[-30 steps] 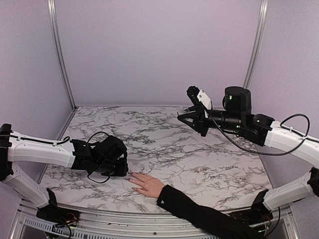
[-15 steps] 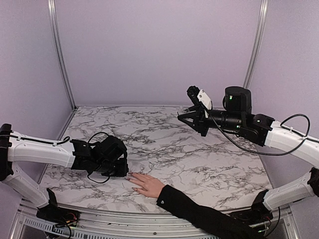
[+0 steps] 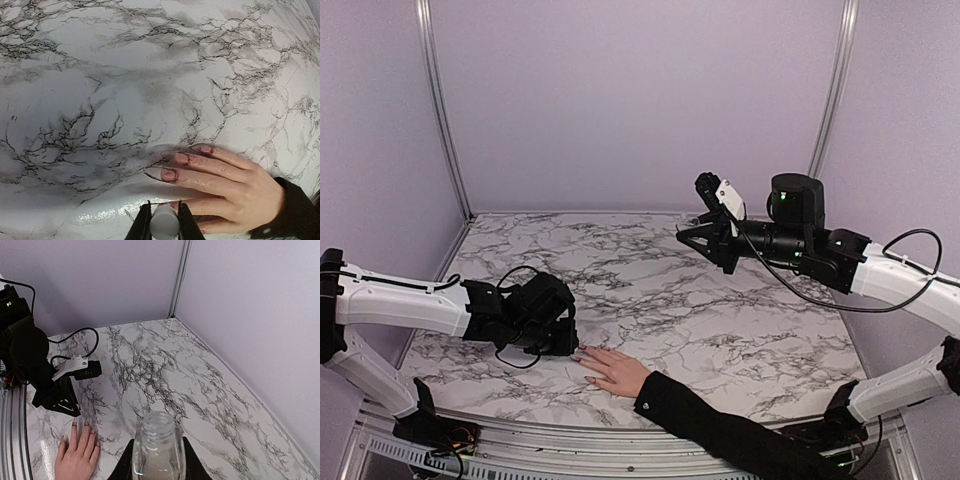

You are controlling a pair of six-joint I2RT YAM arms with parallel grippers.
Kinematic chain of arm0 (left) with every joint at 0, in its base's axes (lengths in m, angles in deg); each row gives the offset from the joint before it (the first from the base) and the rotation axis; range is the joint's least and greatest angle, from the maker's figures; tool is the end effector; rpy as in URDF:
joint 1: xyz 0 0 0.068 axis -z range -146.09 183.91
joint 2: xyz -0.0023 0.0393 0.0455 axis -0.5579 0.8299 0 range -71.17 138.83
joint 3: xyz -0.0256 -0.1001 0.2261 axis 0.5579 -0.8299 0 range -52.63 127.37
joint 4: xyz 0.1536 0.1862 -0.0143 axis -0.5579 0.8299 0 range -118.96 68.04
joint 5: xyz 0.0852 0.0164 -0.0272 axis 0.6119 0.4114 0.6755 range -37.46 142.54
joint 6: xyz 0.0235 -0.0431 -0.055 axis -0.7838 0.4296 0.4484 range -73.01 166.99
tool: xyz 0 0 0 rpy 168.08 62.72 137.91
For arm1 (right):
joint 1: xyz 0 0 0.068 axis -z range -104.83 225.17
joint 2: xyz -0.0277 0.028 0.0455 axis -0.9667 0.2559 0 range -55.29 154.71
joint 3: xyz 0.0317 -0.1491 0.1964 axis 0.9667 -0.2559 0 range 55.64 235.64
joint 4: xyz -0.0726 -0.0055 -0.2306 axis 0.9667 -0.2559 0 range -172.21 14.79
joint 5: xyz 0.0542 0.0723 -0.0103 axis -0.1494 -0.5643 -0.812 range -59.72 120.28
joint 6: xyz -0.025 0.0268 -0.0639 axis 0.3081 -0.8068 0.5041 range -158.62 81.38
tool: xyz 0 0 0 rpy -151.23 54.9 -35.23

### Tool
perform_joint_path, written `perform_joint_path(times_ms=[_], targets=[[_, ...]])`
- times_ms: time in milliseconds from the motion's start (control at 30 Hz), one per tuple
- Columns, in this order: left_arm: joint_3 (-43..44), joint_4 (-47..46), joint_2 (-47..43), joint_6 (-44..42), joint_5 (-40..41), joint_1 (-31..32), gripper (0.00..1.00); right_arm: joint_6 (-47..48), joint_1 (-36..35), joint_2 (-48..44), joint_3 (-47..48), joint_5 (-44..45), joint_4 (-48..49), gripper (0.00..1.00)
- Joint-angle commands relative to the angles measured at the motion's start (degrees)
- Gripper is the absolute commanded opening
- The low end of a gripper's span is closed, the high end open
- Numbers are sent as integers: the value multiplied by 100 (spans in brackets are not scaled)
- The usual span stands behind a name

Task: Paint the nails
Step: Paint the nail polish on the nail.

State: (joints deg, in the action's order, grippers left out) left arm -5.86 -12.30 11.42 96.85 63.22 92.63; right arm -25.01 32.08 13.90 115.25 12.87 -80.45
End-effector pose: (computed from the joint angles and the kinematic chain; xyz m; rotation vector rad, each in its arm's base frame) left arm 0.1592 -0.2400 0.1613 0.1165 2.5545 -0.5654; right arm 0.2023 0.2145 0.3249 -1.0716 1.5260 0.6372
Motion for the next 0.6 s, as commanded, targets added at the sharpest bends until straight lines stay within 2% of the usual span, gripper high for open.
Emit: perform_joint_path(times_ms=[0, 567], targets=[[-97, 168, -106, -37, 29, -26, 0, 37, 38, -90, 59, 44, 2, 0], [-52, 170, 41, -46, -89, -45, 0, 19, 37, -80, 50, 27, 20, 0]])
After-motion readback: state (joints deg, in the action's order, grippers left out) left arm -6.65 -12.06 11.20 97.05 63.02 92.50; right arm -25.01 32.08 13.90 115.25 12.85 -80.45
